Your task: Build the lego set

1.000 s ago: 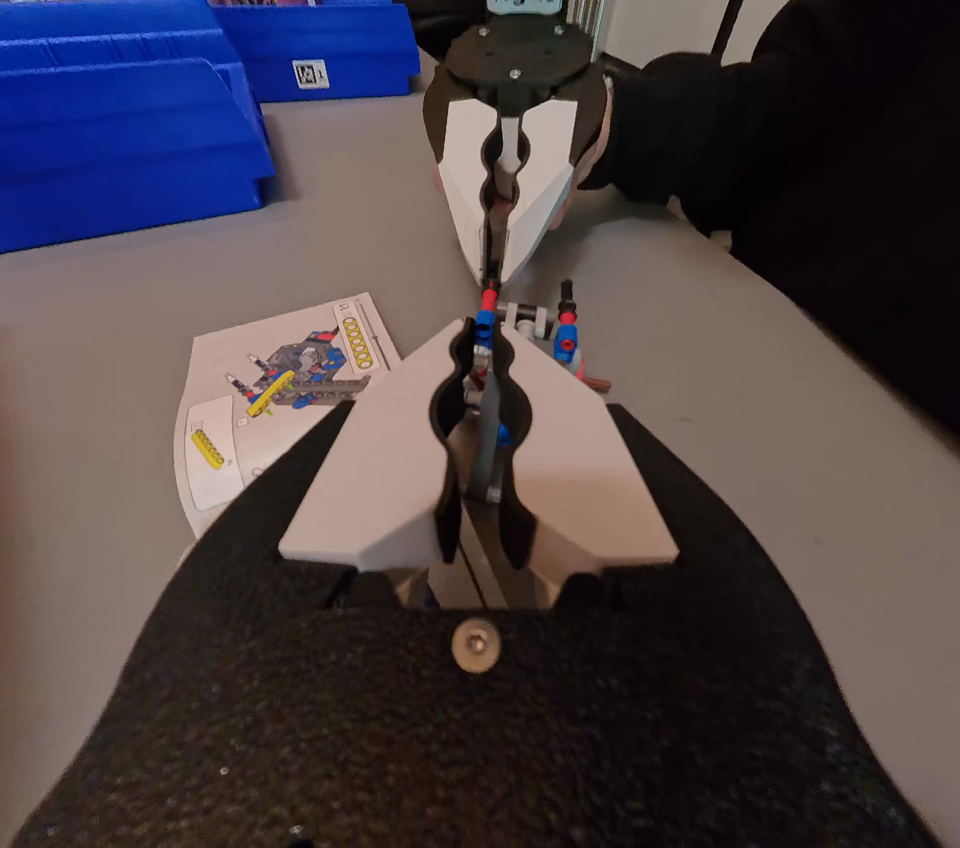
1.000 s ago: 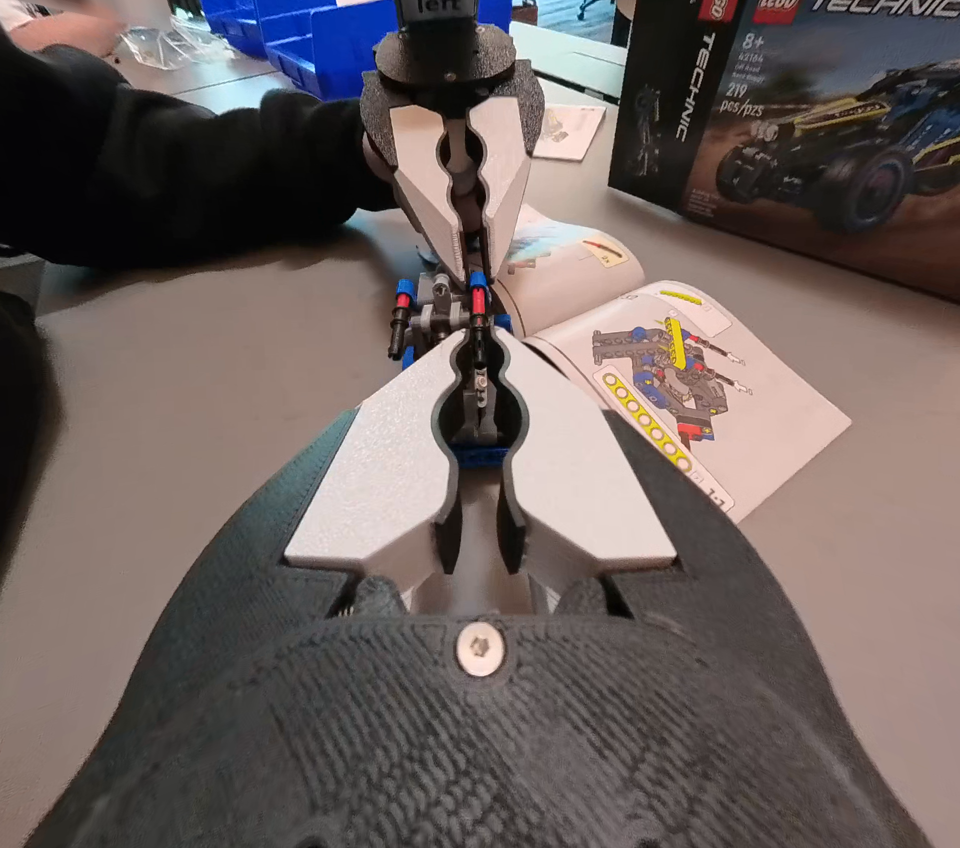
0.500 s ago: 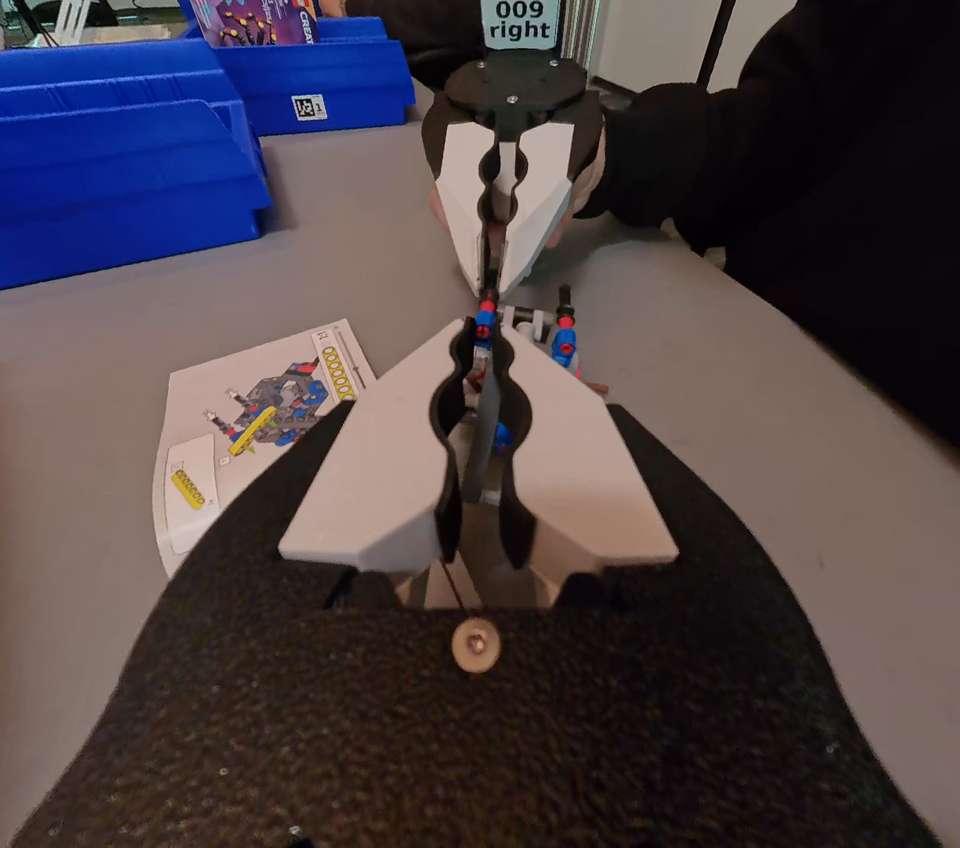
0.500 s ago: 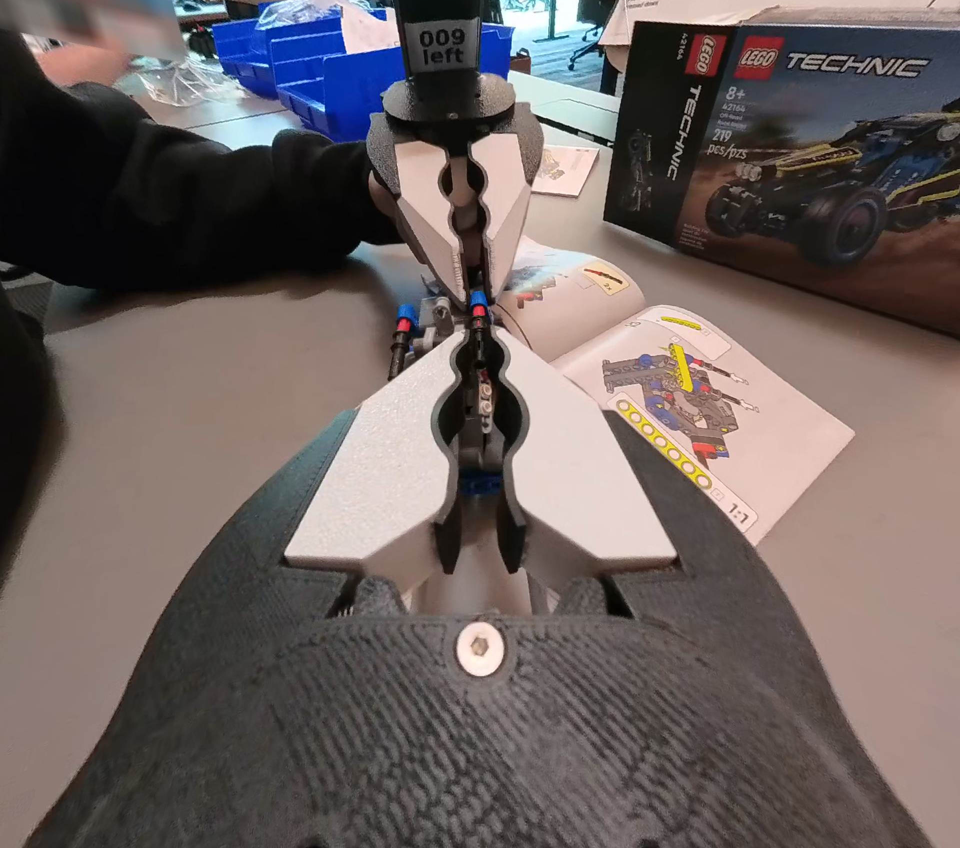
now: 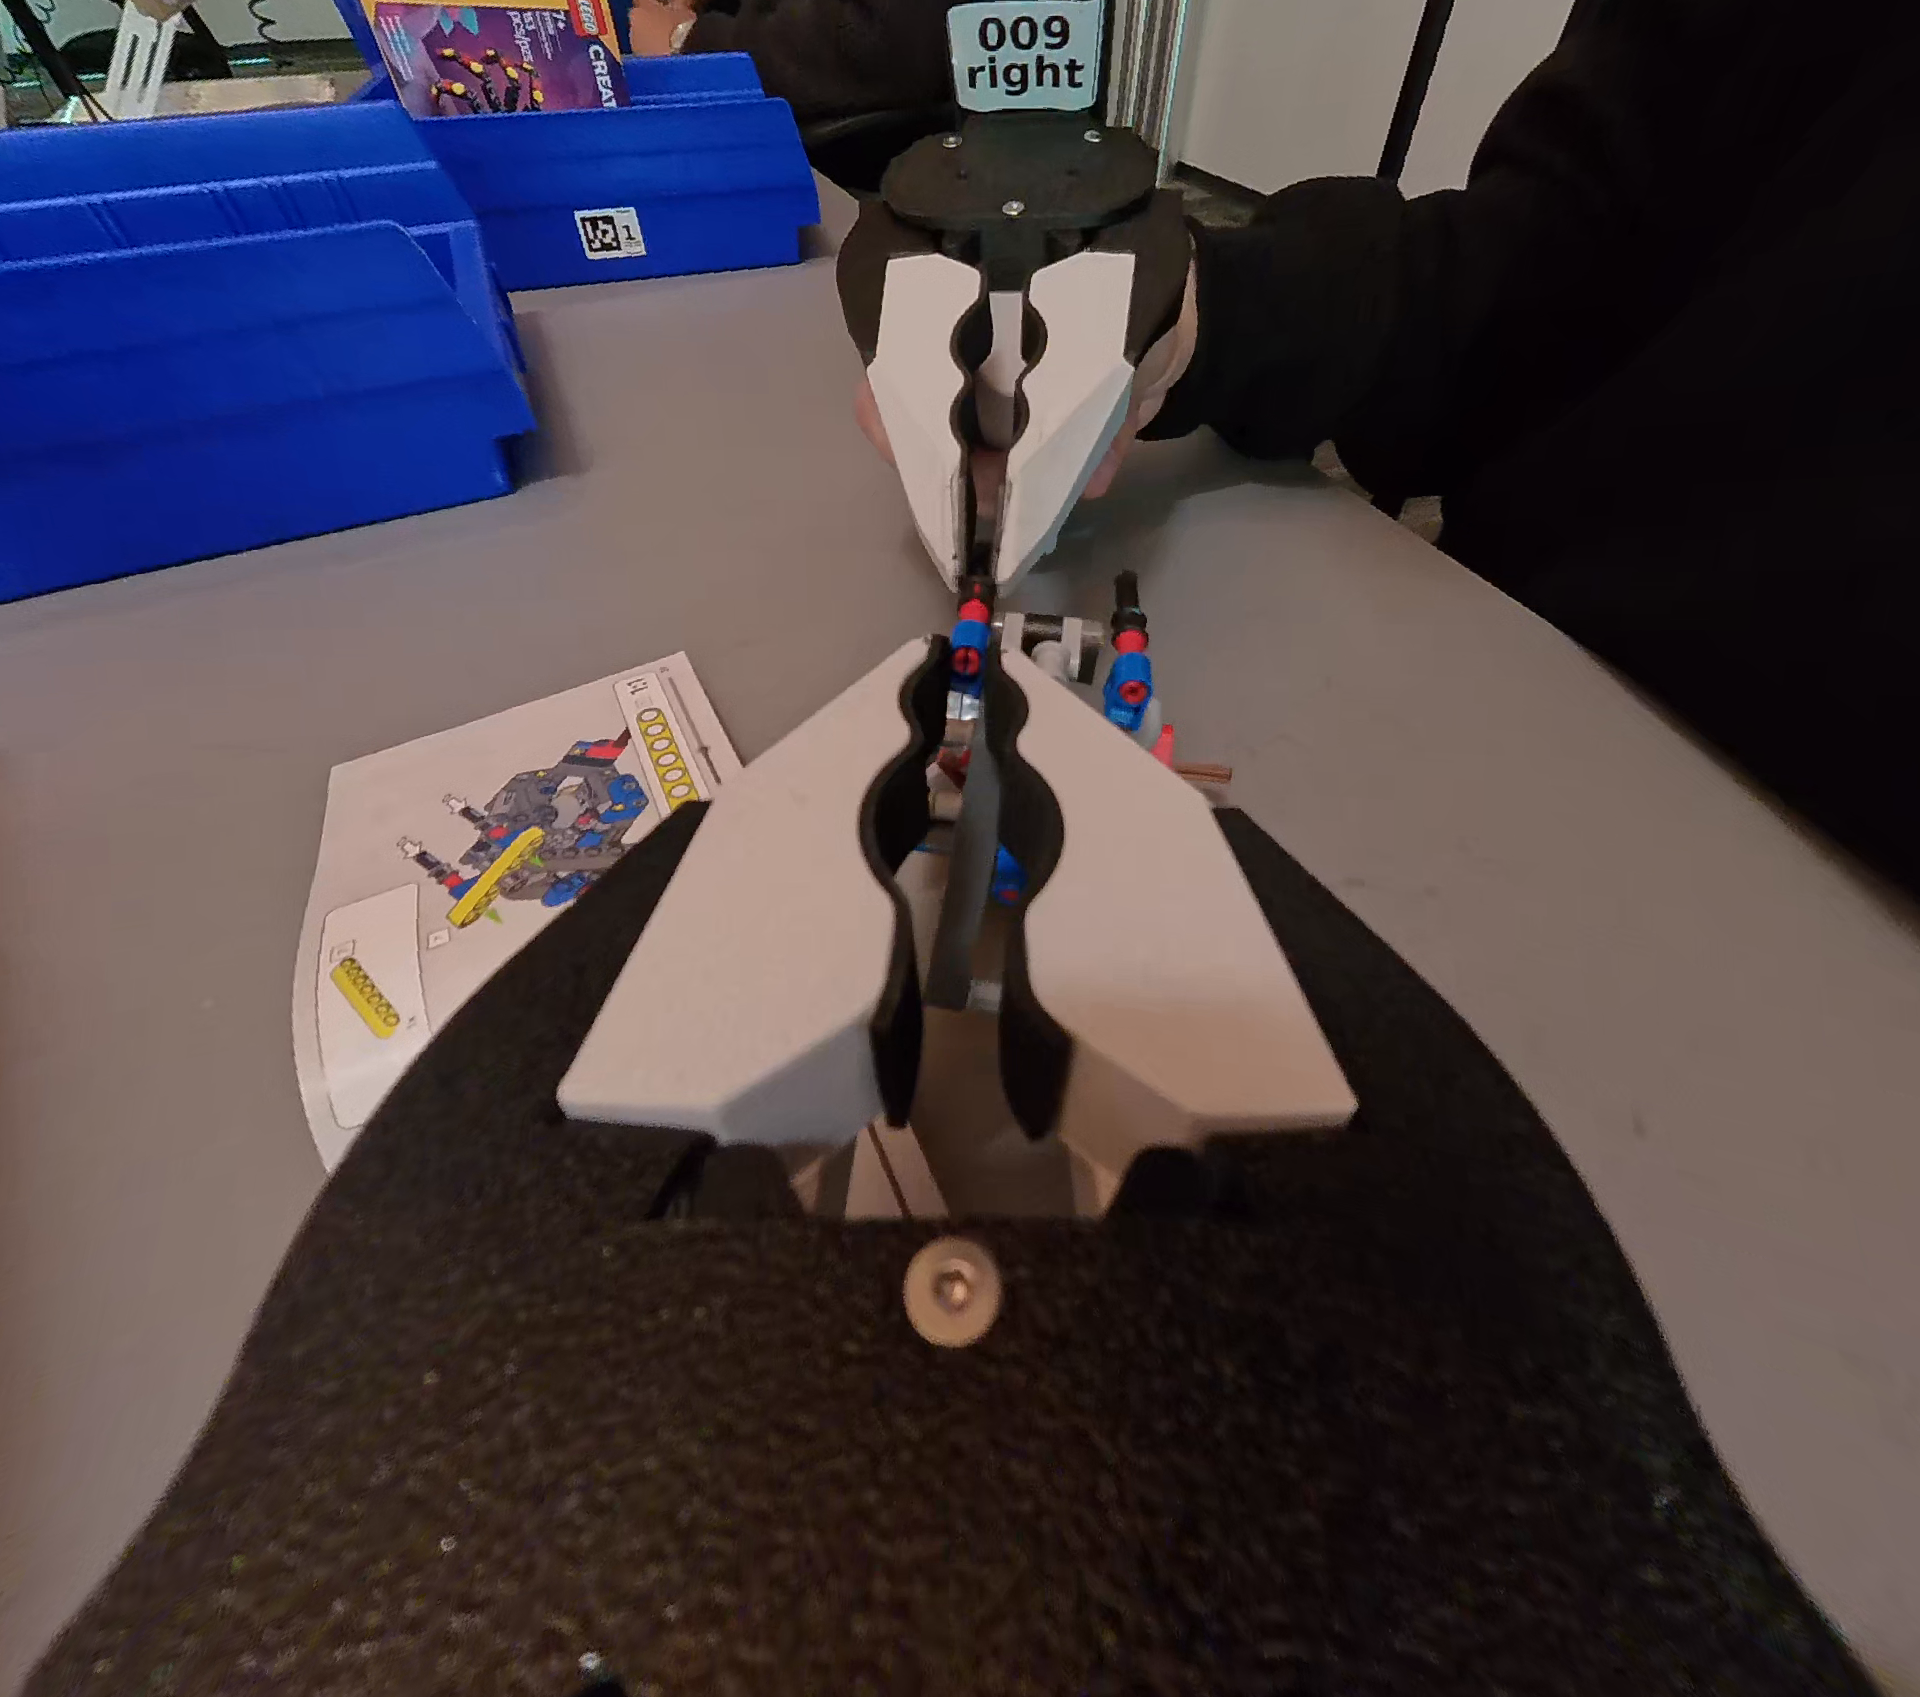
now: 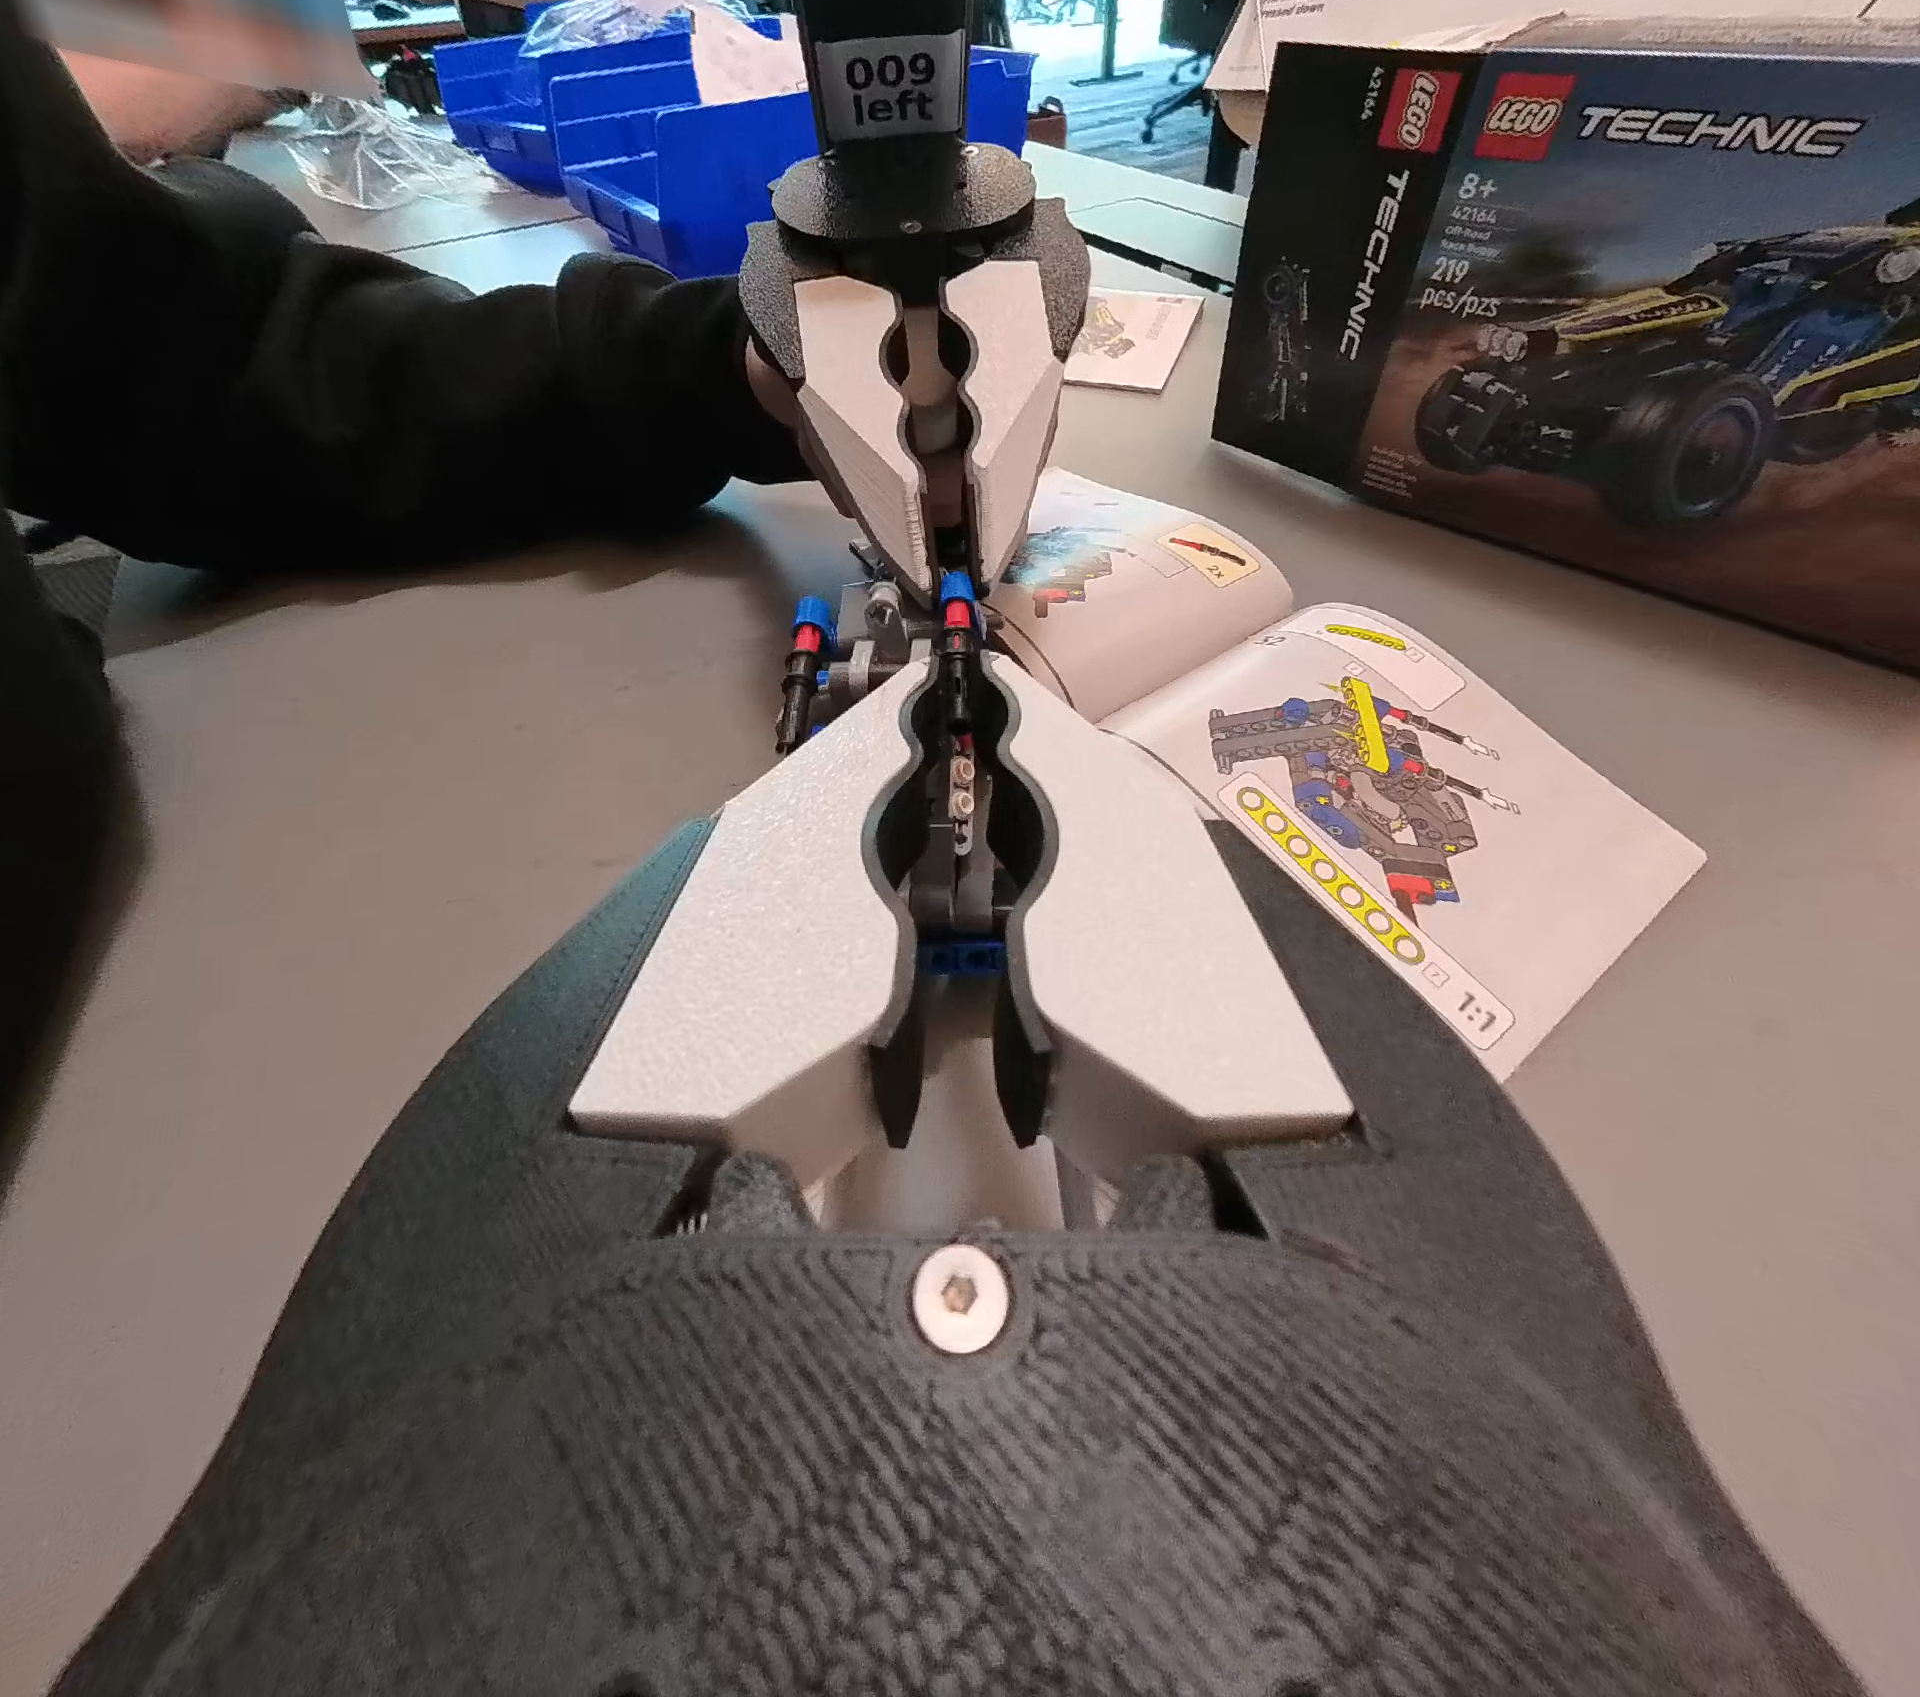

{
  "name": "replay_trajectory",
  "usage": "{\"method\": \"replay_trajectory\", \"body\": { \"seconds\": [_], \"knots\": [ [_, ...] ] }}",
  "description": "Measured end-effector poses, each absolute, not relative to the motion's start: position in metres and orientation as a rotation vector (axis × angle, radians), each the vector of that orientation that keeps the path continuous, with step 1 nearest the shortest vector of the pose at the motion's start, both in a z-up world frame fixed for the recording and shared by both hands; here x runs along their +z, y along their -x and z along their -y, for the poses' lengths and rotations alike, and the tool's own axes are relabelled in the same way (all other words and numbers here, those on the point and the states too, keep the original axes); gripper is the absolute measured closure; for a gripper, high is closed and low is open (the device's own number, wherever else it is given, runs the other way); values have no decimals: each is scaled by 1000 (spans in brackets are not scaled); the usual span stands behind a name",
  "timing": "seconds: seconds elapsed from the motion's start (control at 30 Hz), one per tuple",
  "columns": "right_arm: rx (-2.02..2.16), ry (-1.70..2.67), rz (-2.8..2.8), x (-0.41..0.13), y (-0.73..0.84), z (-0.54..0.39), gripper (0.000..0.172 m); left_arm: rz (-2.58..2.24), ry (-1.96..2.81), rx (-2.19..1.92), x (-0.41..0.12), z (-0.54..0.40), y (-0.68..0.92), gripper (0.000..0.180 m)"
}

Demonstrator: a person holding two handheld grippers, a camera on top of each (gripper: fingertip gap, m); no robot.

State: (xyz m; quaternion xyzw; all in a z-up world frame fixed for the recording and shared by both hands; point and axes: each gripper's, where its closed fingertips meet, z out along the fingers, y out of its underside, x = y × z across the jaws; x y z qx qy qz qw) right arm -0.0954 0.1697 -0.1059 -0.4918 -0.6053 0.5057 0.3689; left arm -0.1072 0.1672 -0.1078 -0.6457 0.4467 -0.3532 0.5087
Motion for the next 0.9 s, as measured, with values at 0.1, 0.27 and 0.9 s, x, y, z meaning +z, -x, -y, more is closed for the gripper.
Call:
{"method": "replay_trajectory", "body": {
  "seconds": [0.1, 0.27, 0.9],
  "knots": [
    [1264, 1287, 1540, -108, 90, -178, 170, -1062, 1577, -829, -110, -170, 116, 177],
    [1283, 1287, 1528, -106, 87, -182, 170, -1071, 1540, -853, -103, -166, 113, 177],
    [1311, 1256, 1551, -105, 95, -171, 171, -1045, 1539, -860, -104, -168, 112, 177]
  ]
}}
